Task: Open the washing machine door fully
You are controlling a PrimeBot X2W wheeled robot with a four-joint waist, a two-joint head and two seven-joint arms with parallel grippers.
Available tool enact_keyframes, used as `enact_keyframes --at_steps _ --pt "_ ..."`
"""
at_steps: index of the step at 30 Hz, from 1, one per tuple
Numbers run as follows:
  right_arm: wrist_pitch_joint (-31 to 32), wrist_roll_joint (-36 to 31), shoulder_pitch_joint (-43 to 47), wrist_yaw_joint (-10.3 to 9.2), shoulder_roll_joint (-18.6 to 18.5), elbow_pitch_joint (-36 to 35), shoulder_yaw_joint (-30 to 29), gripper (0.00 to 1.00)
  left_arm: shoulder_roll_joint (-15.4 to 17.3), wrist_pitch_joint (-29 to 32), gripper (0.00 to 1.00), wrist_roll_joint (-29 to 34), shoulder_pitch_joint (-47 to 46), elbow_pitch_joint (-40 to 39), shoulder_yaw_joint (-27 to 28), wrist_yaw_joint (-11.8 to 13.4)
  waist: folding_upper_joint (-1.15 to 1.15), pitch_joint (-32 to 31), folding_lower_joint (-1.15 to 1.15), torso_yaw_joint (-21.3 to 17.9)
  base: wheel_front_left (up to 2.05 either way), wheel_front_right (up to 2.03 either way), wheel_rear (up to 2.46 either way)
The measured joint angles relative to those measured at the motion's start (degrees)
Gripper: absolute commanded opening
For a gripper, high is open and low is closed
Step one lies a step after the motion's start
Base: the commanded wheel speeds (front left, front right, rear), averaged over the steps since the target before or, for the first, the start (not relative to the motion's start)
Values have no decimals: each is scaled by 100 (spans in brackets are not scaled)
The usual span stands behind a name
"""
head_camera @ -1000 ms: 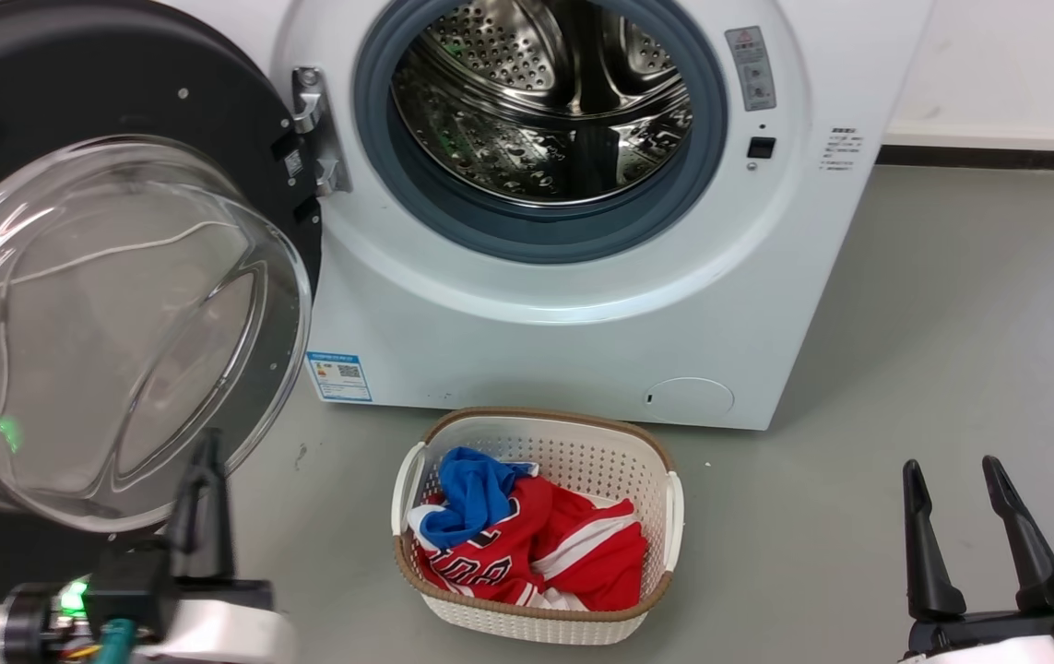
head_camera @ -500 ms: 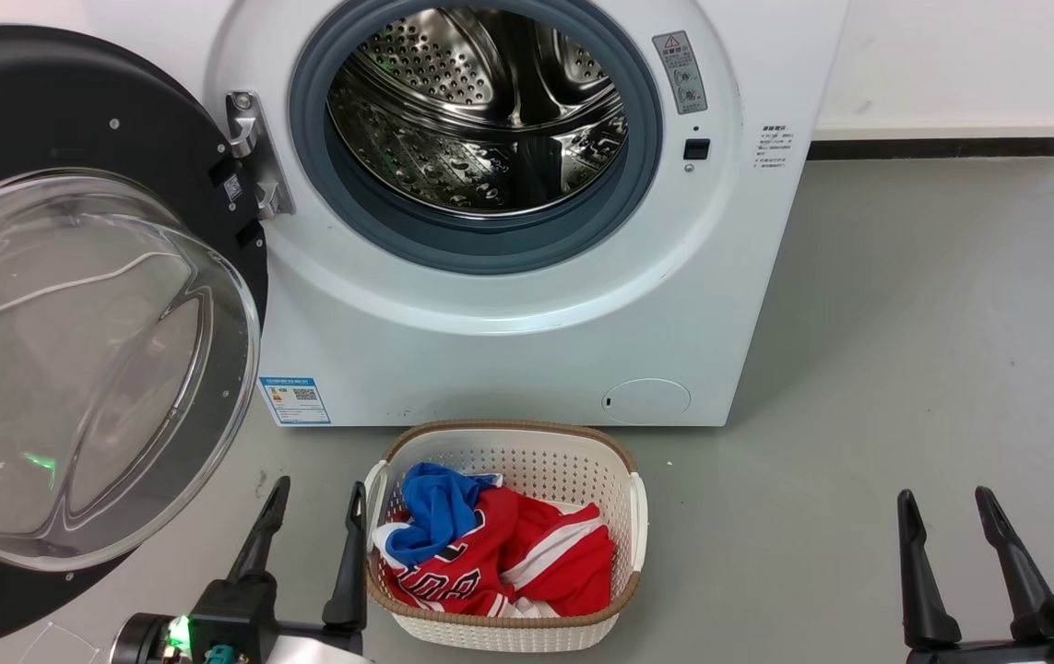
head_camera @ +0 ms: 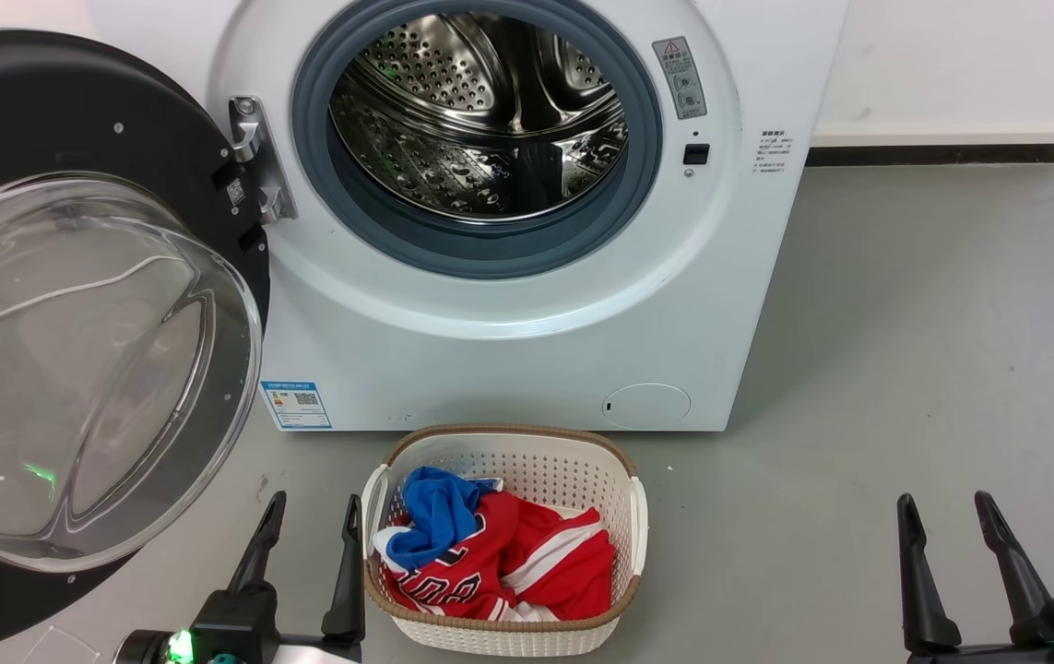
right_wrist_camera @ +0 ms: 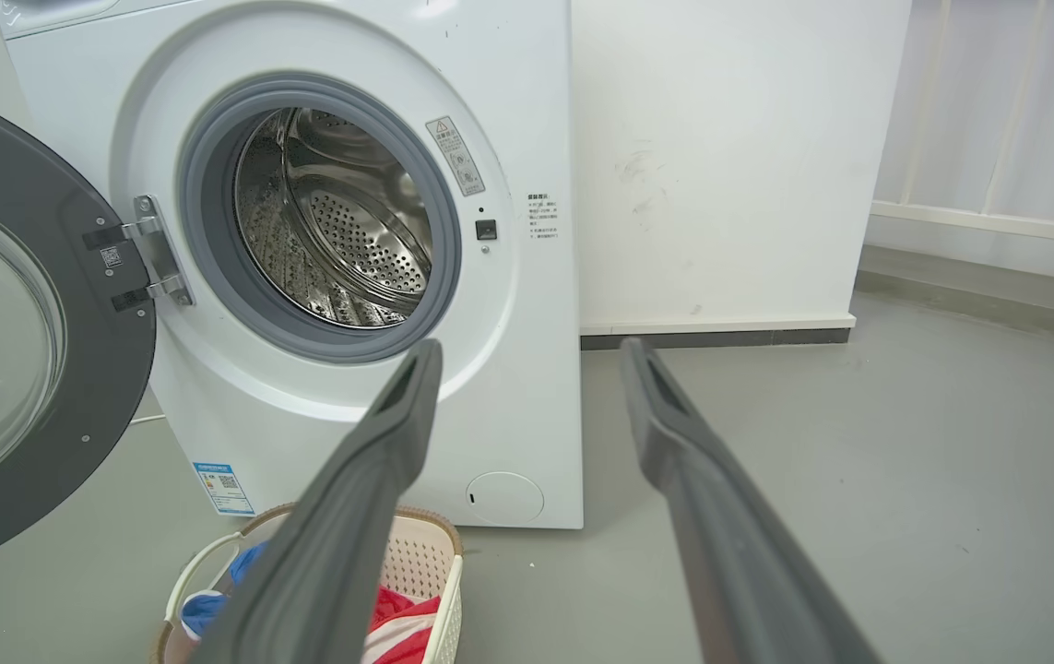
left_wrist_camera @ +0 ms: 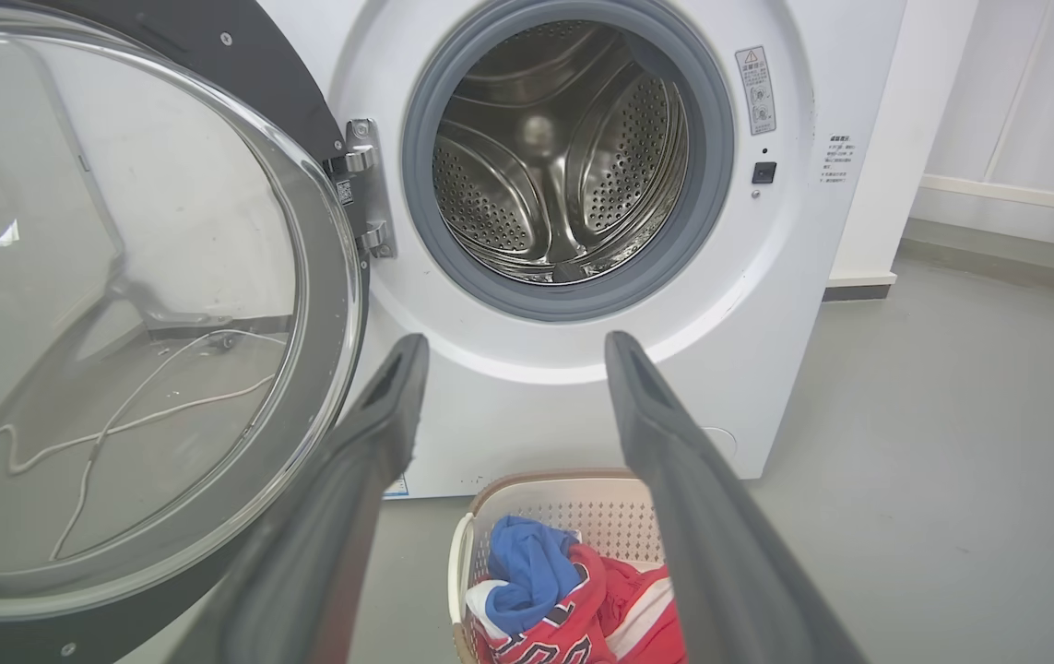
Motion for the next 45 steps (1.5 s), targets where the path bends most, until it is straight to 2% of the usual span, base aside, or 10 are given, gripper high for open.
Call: enact_keyframes --at_steps 3,4,9,29,45 --pt "0 0 -1 0 -1 0 10 100 0 0 100 5 5 35 -5 24 0 -9 0 -5 0 0 0" --pt "1 0 2 0 -1 36 11 0 0 2 0 0 13 75 -9 23 0 -10 0 -5 0 0 0" --pt "25 66 65 0 0 287 32 0 0 41 0 -60 127 342 -26 22 0 -9 0 -5 0 0 0" --pt "438 2329 -283 0 -71 662 105 0 -1 583 0 -2314 -116 511 202 -118 0 28 0 -2 0 0 0" --pt "736 3793 -592 0 -127 914 116 0 -1 934 0 -3805 -342 614 370 -221 0 57 0 0 0 0 0"
